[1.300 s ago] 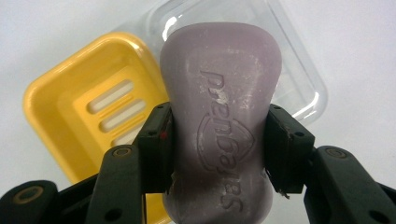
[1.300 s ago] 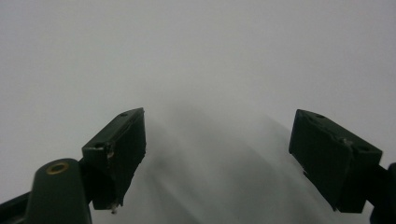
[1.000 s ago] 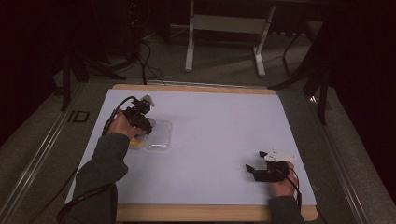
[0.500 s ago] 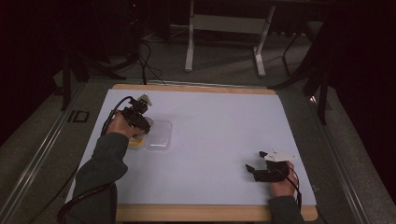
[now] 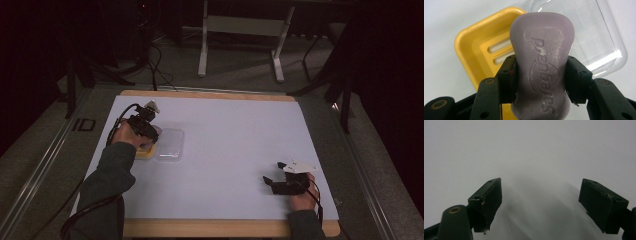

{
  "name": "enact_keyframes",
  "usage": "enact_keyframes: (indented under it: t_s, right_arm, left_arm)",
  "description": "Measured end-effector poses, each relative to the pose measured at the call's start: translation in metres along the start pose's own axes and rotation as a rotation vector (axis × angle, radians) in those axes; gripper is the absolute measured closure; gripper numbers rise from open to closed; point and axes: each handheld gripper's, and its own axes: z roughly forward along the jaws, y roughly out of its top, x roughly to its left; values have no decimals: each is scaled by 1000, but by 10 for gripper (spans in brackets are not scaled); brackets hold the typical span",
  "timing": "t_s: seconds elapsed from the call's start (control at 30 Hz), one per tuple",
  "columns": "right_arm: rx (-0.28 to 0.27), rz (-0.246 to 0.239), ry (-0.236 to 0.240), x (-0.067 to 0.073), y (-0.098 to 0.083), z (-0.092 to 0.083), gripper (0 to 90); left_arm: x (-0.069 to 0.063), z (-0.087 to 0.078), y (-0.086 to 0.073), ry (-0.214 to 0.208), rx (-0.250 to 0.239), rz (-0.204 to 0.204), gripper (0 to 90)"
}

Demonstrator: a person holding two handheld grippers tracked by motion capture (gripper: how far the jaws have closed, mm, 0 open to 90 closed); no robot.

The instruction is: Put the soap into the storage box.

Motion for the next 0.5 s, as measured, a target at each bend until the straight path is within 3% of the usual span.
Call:
enact_keyframes:
  t_s: [0.13, 0.5]
  right_arm:
    - [-1, -1, -1, 0, 0, 0, 184]
    - [-3, 0, 0, 0, 0, 0, 184]
  left_arm:
    - [2, 1, -1, 6, 1, -15, 499]
    - [11, 5, -3, 5, -26, -104, 499]
